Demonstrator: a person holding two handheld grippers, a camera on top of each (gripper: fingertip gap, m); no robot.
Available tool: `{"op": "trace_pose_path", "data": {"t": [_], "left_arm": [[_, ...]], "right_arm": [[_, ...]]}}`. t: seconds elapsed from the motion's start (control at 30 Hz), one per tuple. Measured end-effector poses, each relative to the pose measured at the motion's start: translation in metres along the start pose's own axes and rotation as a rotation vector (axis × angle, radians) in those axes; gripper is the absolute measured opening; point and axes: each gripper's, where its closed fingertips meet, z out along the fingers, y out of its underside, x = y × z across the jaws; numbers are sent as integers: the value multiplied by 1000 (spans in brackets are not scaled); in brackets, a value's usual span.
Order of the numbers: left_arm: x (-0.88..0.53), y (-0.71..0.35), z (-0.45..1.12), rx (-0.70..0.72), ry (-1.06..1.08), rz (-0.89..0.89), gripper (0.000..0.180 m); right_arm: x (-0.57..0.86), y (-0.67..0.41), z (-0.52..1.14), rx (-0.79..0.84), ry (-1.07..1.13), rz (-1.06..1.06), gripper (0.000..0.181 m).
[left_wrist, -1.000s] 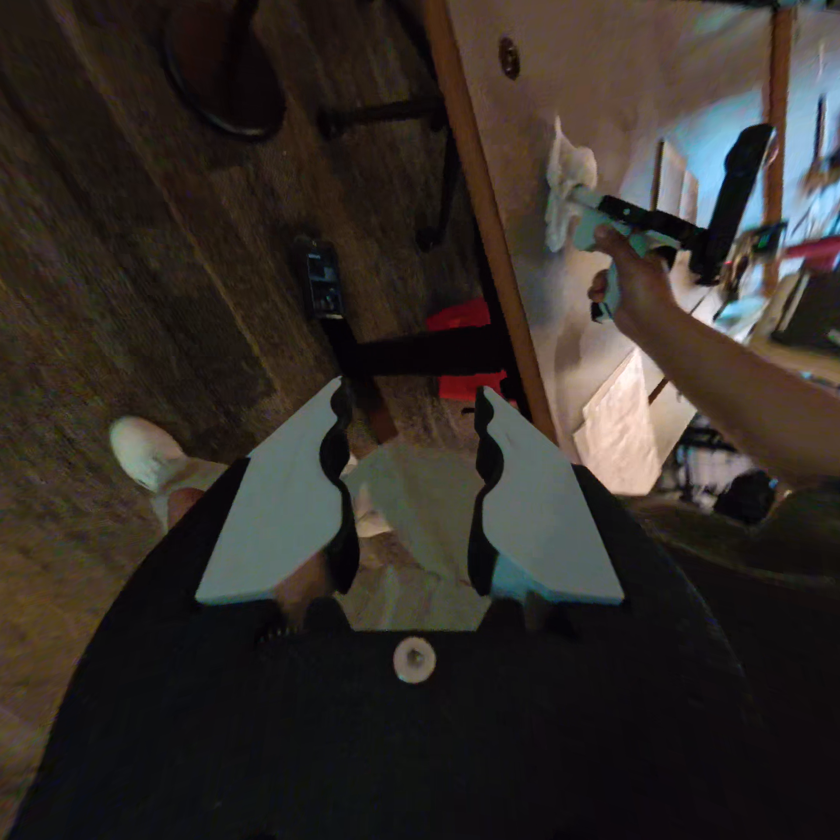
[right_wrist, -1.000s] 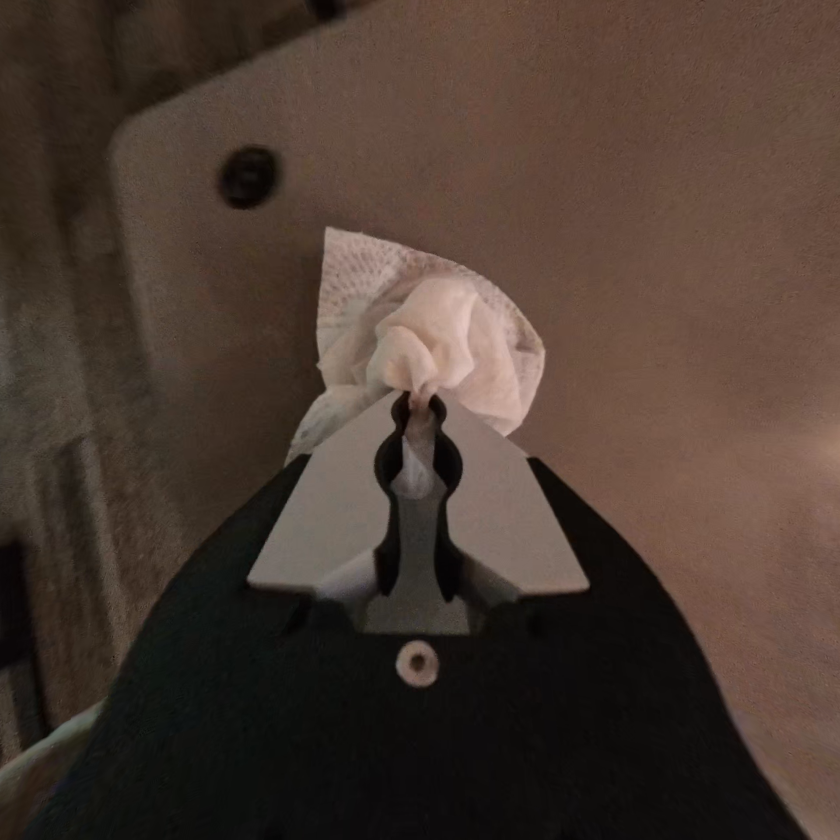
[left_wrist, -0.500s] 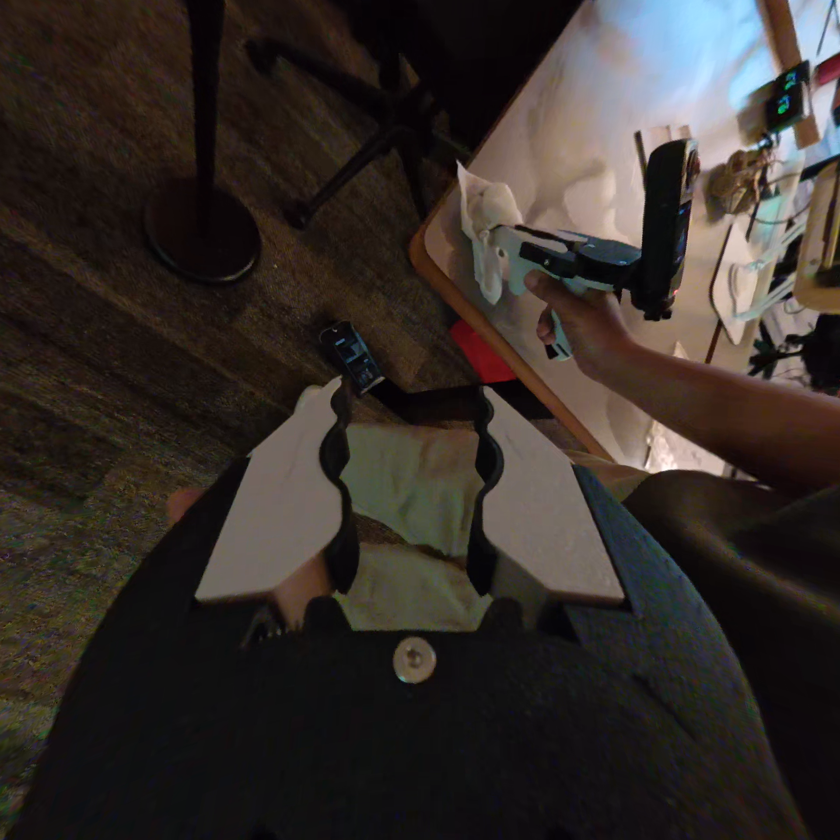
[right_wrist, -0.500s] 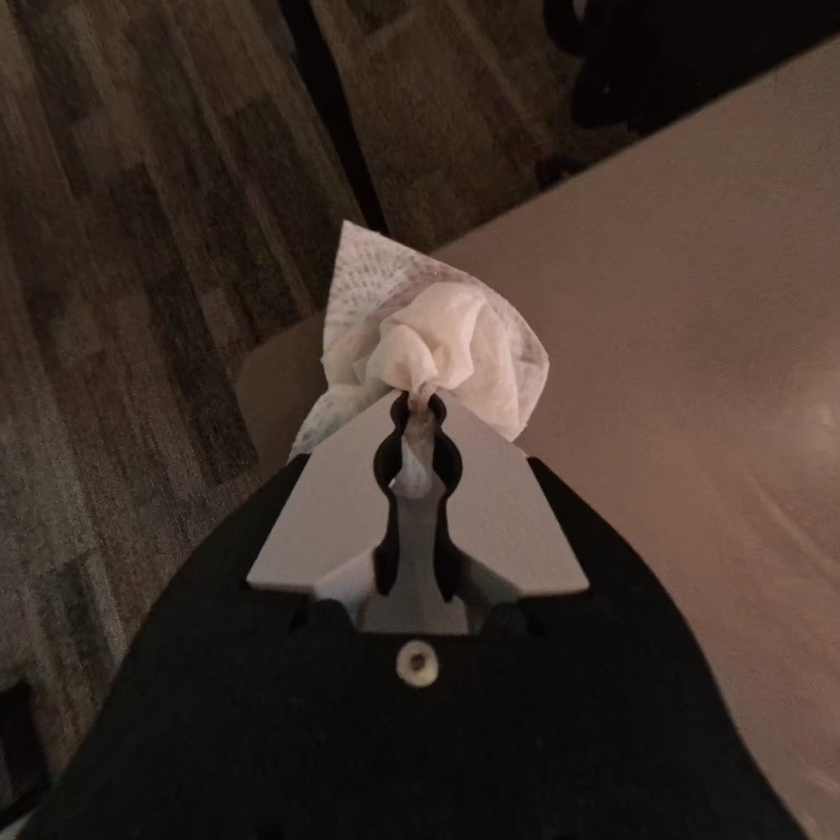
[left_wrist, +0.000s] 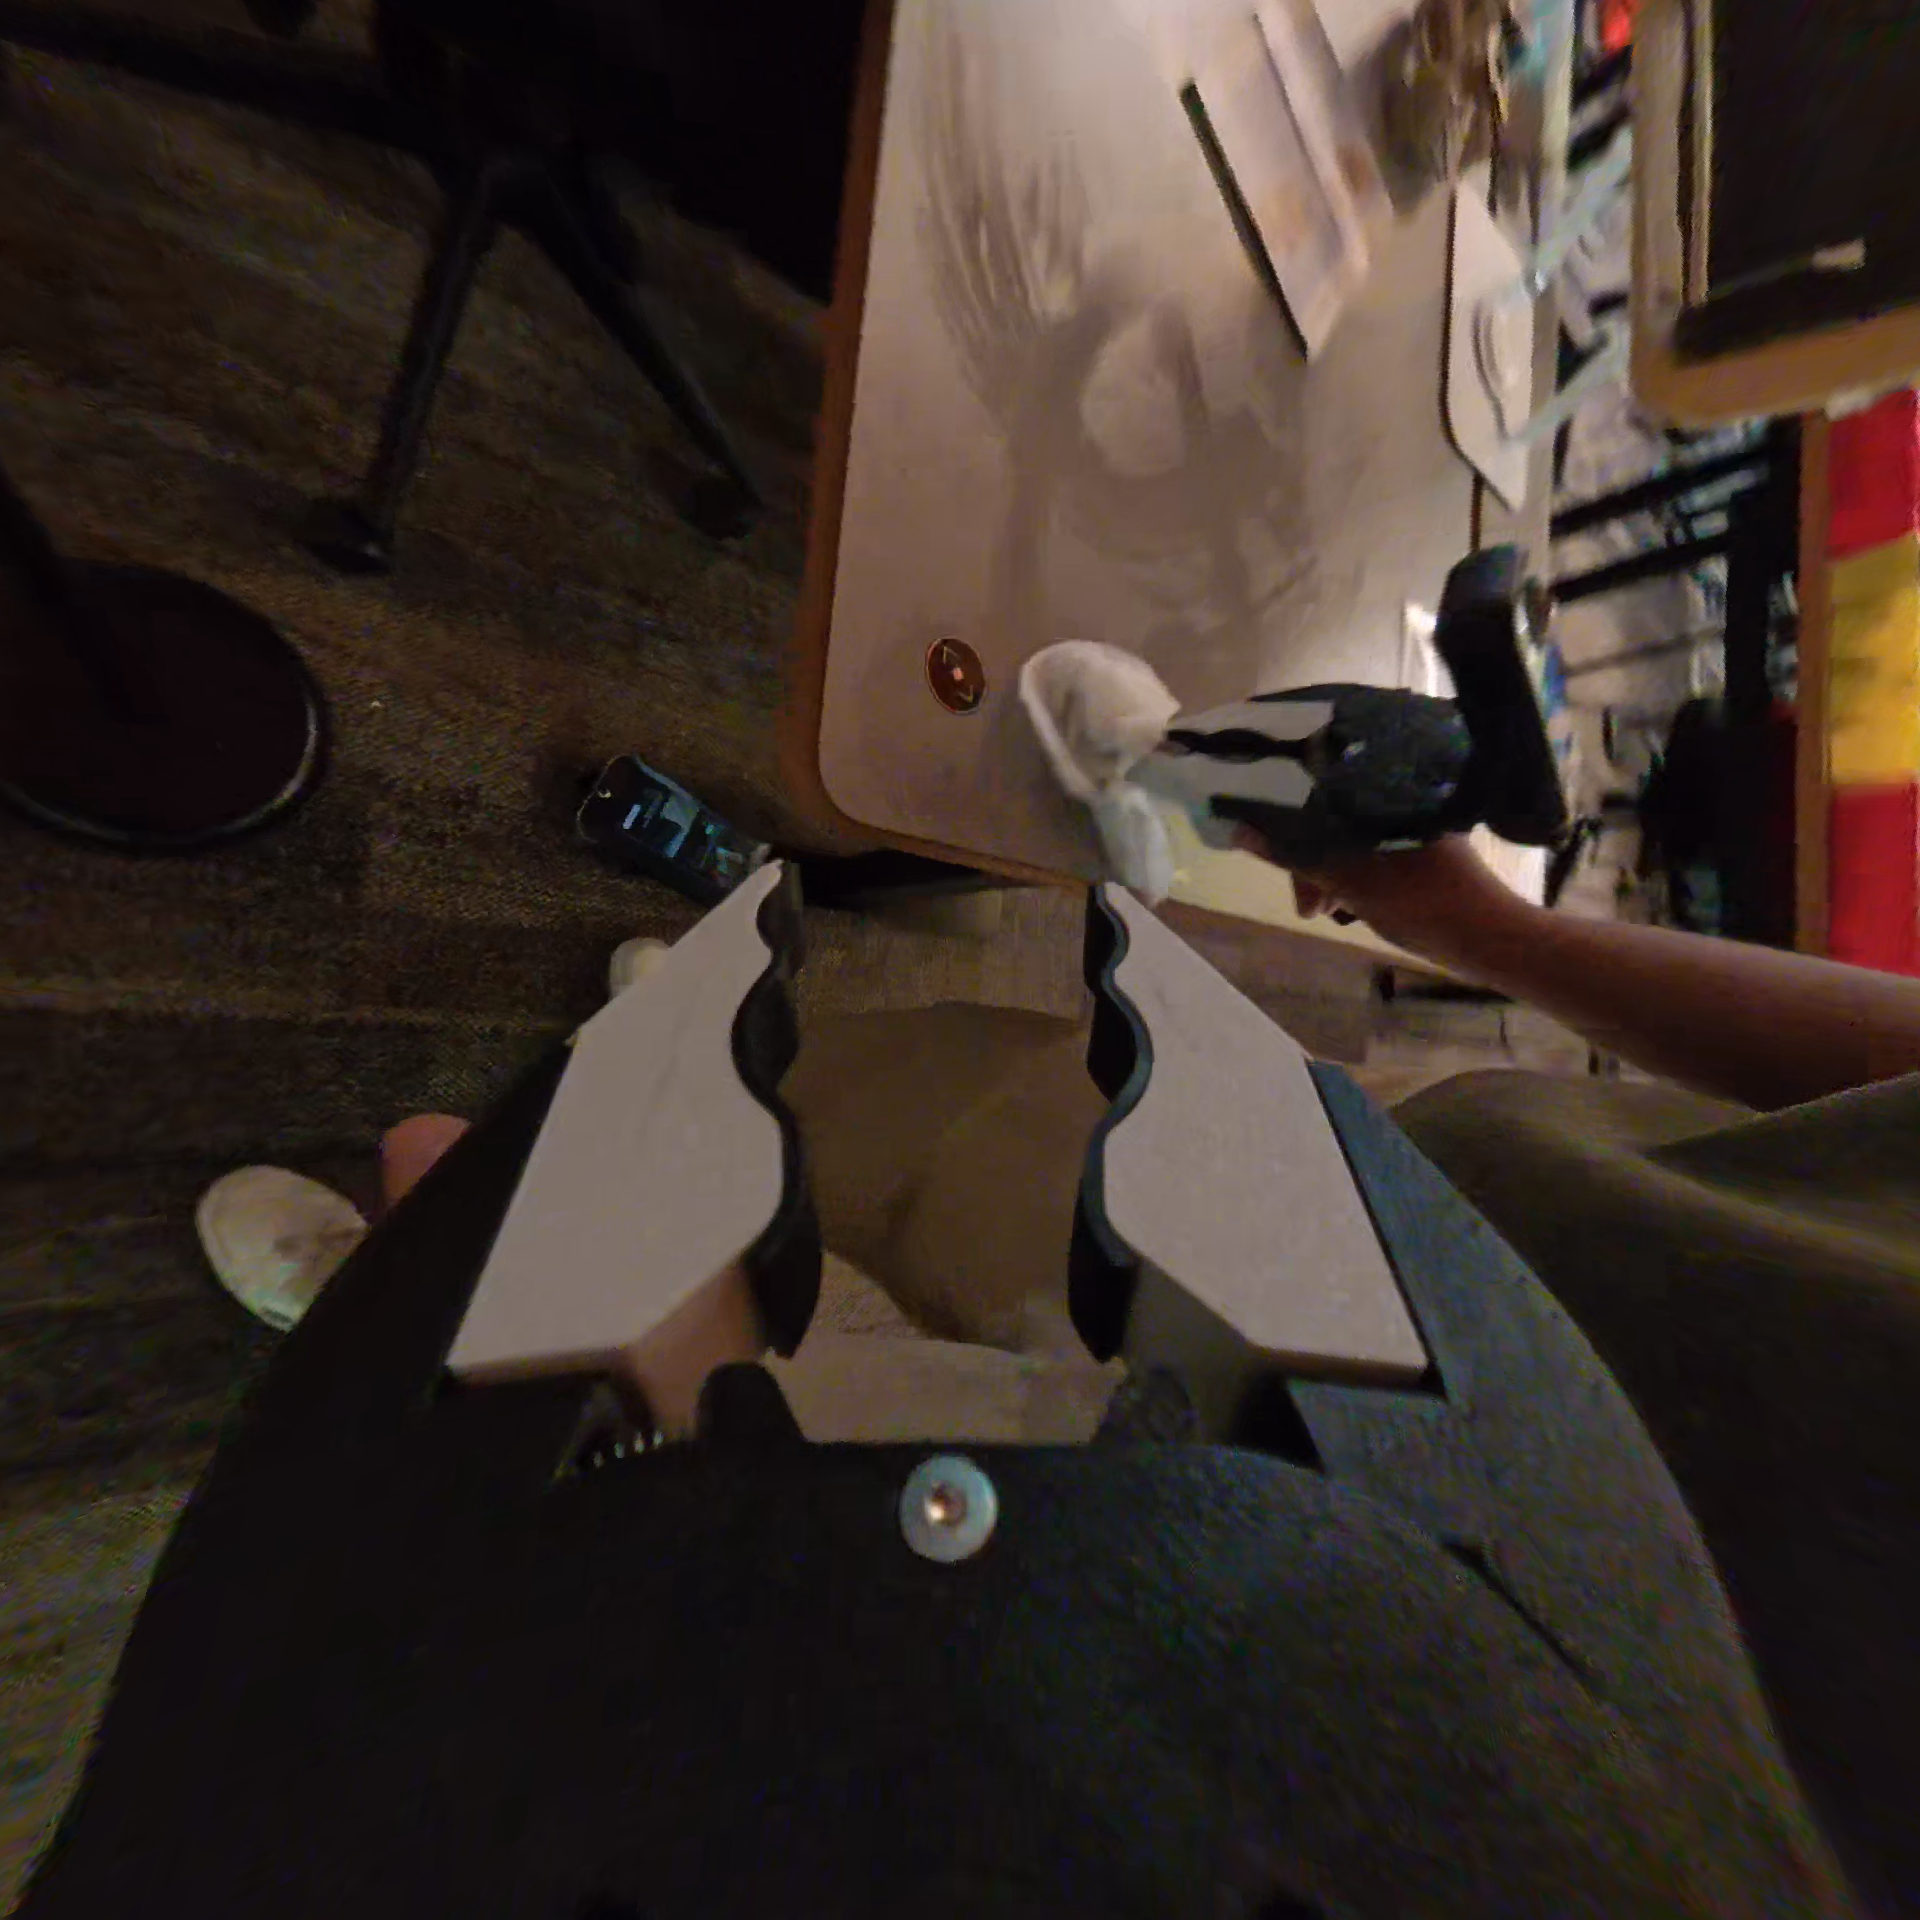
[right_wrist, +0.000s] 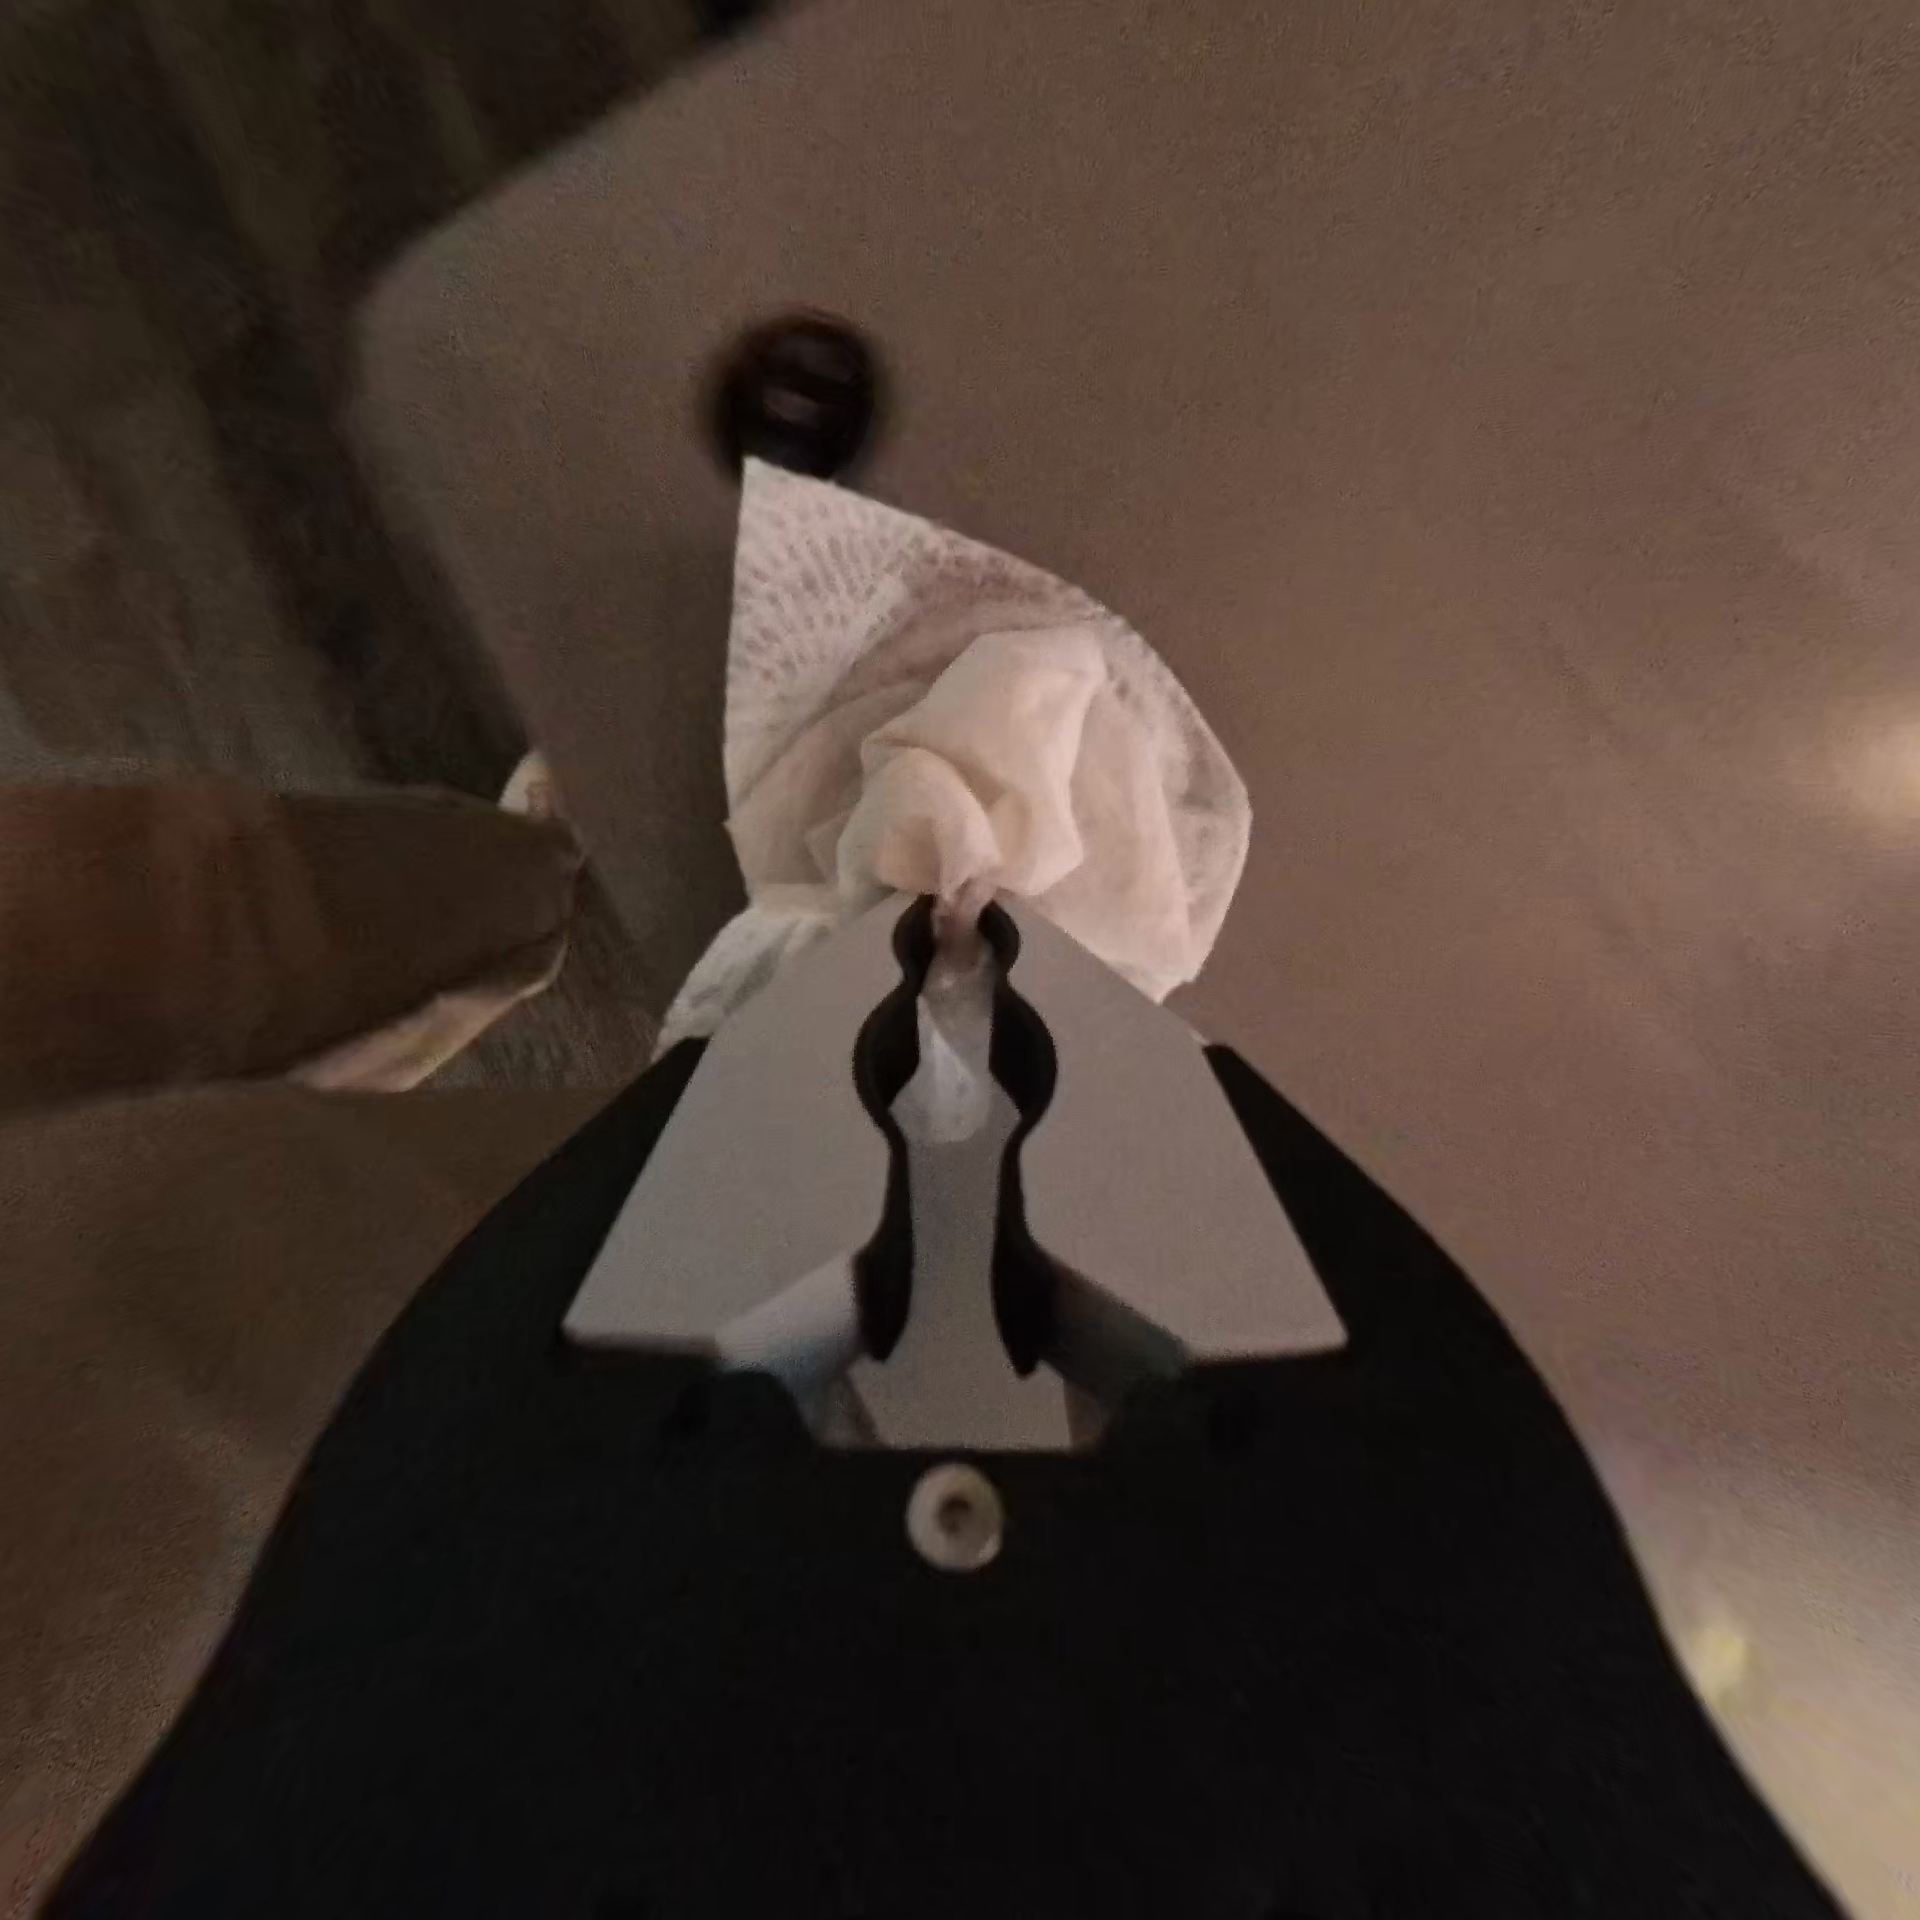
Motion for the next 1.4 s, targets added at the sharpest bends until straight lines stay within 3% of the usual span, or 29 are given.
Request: {"op": "trace_pose_path", "data": {"t": [0.17, 0.23, 0.5, 0.73, 0.9, 1.03, 1.17, 1.3, 1.4], "left_arm": [[-17, -20, -5, -89, 122, 123, 50], [-31, -23, -16, -96, 132, 181, 50], [-81, -28, -54, -119, 173, 149, 49], [-111, -50, -43, -126, 80, 96, 49], [-113, -64, -35, -68, -22, -19, 49], [-109, -57, -32, -31, -105, -143, 49], [-97, -52, -29, 8, -167, -216, 49], [-83, -48, -18, 3, -186, -240, 49], [-76, -48, -11, -20, -194, -220, 49]], "right_arm": [[36, 49, -30, 17, 319, 543, 5], [16, 42, -24, 40, 384, 621, 5], [-104, -81, 50, -57, 88, 162, 5], [19, -194, 13, 274, 227, 324, 5], [127, -288, 16, 392, 317, 258, 5], [167, -341, 60, 352, 333, 244, 5], [129, -400, 118, 311, 202, 170, 6], [79, -458, 166, 266, 113, 21, 6], [76, -475, 180, 237, 58, 31, 6]]}}
